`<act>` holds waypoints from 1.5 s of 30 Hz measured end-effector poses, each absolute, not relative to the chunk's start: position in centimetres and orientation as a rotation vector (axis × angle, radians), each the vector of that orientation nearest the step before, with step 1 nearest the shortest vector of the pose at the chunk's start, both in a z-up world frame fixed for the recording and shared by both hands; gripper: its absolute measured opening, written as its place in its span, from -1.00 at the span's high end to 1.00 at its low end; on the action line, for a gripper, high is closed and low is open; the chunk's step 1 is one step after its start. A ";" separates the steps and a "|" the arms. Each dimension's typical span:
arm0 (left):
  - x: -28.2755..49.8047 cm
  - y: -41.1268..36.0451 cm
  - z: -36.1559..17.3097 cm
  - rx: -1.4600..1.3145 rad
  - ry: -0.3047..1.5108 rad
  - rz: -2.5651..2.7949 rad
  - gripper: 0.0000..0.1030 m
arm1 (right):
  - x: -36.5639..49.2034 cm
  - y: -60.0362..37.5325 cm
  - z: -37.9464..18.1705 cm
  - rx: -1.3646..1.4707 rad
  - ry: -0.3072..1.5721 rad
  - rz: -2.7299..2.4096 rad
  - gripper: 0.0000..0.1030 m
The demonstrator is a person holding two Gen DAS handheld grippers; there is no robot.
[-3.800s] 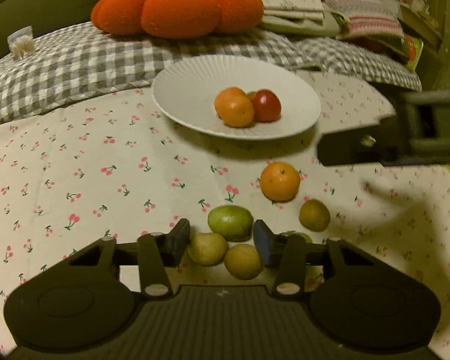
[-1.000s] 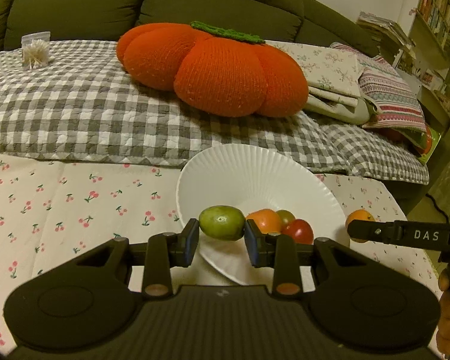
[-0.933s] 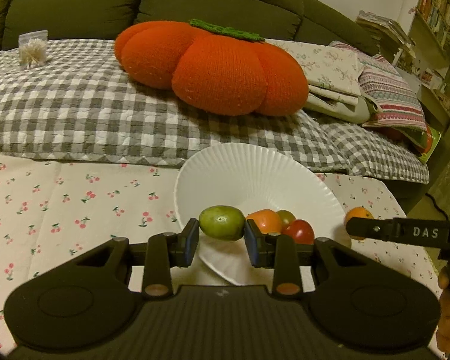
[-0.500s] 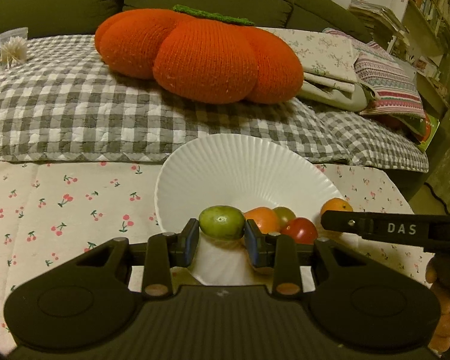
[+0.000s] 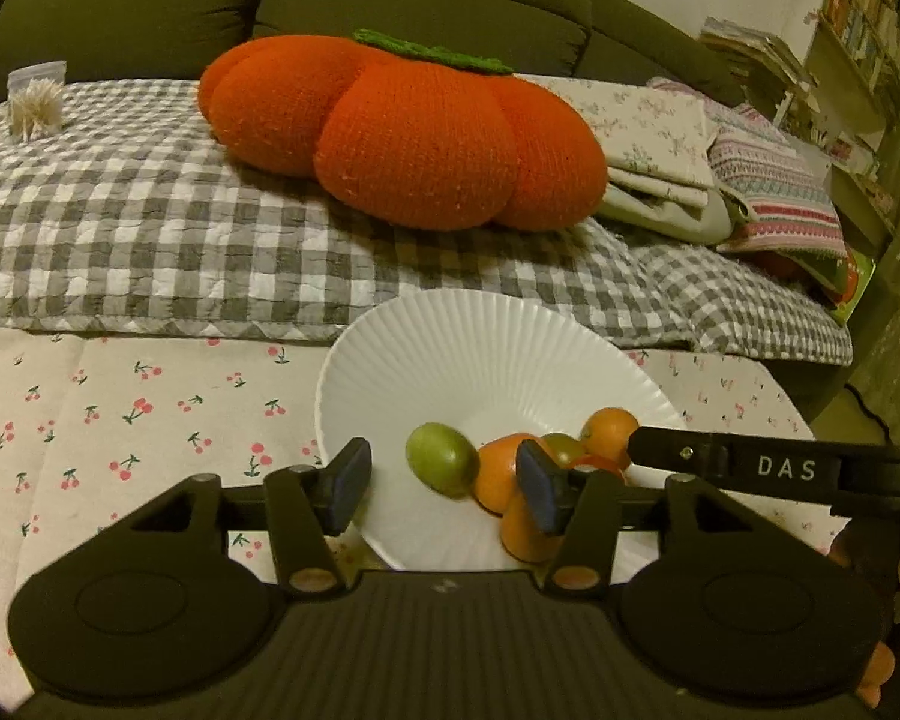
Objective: Organize fruits
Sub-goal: 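Lower the lime and tangerine into the plate and open both grippers, then withdraw both grippers from the plate toward the loose small fruits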
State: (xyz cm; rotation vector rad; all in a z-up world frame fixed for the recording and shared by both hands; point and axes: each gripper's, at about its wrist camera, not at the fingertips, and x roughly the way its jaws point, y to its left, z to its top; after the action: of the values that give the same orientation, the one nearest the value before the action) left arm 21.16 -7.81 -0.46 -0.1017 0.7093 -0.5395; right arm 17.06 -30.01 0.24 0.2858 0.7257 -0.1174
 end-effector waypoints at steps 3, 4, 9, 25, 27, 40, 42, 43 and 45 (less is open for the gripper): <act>21.0 -7.2 -0.1 -0.121 0.713 -0.531 -0.03 | 16.8 -30.0 0.6 0.296 0.719 -0.119 0.14; 20.8 -7.0 0.1 -0.124 0.714 -0.527 -0.03 | 16.7 -29.9 0.8 0.298 0.717 -0.118 0.14; 20.0 -6.0 0.8 -0.136 0.715 -0.512 -0.07 | 15.7 -29.0 2.2 0.289 0.692 -0.099 0.14; 15.0 -3.9 2.2 -0.127 0.751 -0.474 -0.26 | 10.4 -26.8 3.7 0.321 0.706 -0.061 0.14; 14.4 -3.5 2.2 -0.129 0.759 -0.470 -0.26 | 9.9 -26.3 4.1 0.315 0.696 -0.053 0.14; 10.8 -1.6 1.8 -0.176 0.809 -0.455 -0.29 | 5.2 -25.1 4.9 0.363 0.686 -0.026 0.14; 10.3 -1.3 1.8 -0.183 0.812 -0.451 -0.30 | 4.6 -24.9 5.0 0.365 0.684 -0.024 0.14; 10.1 -1.1 1.8 -0.192 0.816 -0.447 -0.30 | 4.3 -24.9 5.0 0.371 0.684 -0.022 0.14; 9.8 -0.5 1.8 -0.214 0.821 -0.441 -0.30 | 3.8 -25.0 5.0 0.389 0.683 -0.020 0.14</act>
State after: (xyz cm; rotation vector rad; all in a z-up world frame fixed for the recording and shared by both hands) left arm 9.79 -0.52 1.79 -0.2142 0.8212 -0.4406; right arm 3.85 -24.97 5.04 0.3892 0.6831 -0.0199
